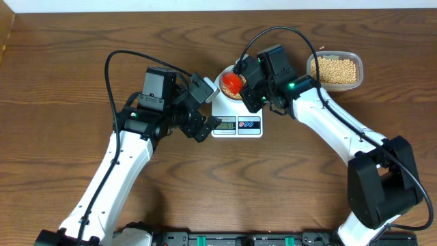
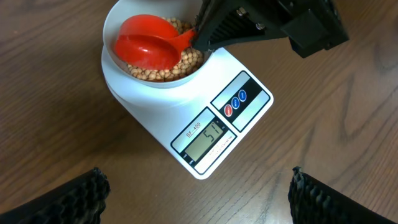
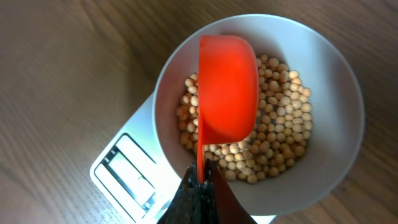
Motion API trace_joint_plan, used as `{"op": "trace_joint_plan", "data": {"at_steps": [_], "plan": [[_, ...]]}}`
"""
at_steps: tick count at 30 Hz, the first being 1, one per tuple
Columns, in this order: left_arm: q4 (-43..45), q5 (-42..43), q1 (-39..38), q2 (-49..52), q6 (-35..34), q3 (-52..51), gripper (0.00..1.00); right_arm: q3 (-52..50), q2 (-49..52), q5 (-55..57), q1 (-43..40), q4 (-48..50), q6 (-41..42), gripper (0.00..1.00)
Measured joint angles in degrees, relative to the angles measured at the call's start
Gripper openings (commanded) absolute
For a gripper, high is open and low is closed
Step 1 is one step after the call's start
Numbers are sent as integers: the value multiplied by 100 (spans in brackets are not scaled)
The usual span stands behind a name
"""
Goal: Scoop item into bowl and weigh 50g on scale
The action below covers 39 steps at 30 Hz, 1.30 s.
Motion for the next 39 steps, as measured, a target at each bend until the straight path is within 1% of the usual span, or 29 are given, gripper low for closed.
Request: {"op": "trace_joint_plan", "data": {"at_steps": [16, 23, 26, 29, 33, 39], "plan": [[0, 0, 0, 0, 0, 0, 95, 0, 0, -1504, -671, -2, 501, 1], [0, 0, 0, 0, 0, 0, 95, 0, 0, -1694, -752, -22, 533, 1], [0, 0, 0, 0, 0, 0, 95, 0, 0, -1390, -728, -24, 533, 1], [0, 0, 0, 0, 0, 0, 95, 0, 0, -789, -638, -17, 531, 1], [0, 0, 0, 0, 0, 0, 95, 0, 0, 9, -334, 85, 420, 1], [0, 0, 0, 0, 0, 0, 95, 0, 0, 730, 72, 267, 109, 1]]}}
